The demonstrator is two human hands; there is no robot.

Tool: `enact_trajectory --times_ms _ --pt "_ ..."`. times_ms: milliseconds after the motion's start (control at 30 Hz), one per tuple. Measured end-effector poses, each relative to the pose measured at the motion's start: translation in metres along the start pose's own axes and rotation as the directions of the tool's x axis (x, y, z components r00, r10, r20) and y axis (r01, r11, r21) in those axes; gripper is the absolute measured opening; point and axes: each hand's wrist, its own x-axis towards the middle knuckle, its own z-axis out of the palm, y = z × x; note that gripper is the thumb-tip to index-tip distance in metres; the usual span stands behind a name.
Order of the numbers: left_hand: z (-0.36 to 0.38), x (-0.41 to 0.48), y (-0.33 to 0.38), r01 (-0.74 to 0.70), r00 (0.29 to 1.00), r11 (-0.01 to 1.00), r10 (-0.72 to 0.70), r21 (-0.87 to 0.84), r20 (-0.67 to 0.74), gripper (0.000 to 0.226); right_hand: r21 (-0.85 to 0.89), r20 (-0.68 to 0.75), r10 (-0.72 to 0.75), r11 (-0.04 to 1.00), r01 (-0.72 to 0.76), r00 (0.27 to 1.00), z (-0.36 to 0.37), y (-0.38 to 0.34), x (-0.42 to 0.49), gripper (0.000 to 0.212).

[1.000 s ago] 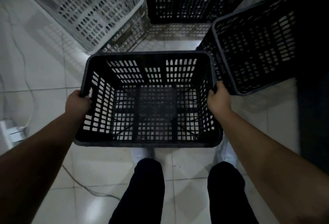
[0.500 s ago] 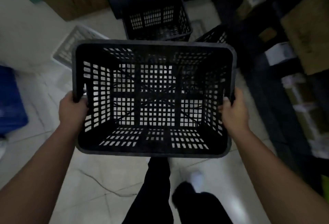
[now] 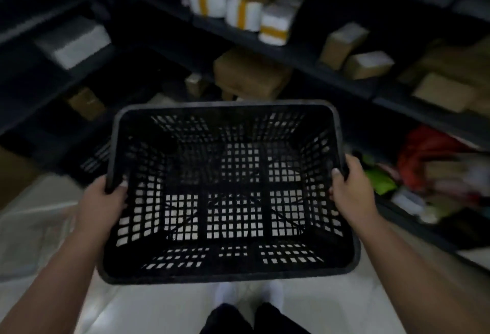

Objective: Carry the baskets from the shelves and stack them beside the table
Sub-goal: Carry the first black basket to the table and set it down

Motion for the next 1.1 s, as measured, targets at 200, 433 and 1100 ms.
enact_trajectory --times_ms 200,433,1100 --pt "0.094 -0.025 0.115 -0.261 0.92 0.965 0.238 0.031 0.312 0.006 0.079 -0.29 0.245 0.969 -0.232 0.925 -0.118 0.073 -0.076 0.024" --pt "0.193 -0.113 0.227 -0.57 0.637 0.821 0.465 -0.031 0.614 0.008 0.286 -0.56 0.527 0.847 -0.448 0.64 -0.198 0.147 -0.219 0.016" --pt "0.423 -0.605 0.309 -0.838 -0.092 0.427 0.503 -0.339 0.859 0.008 0.689 -0.624 0.776 0.488 -0.536 -0.095 -0.34 0.358 -0.551 0.028"
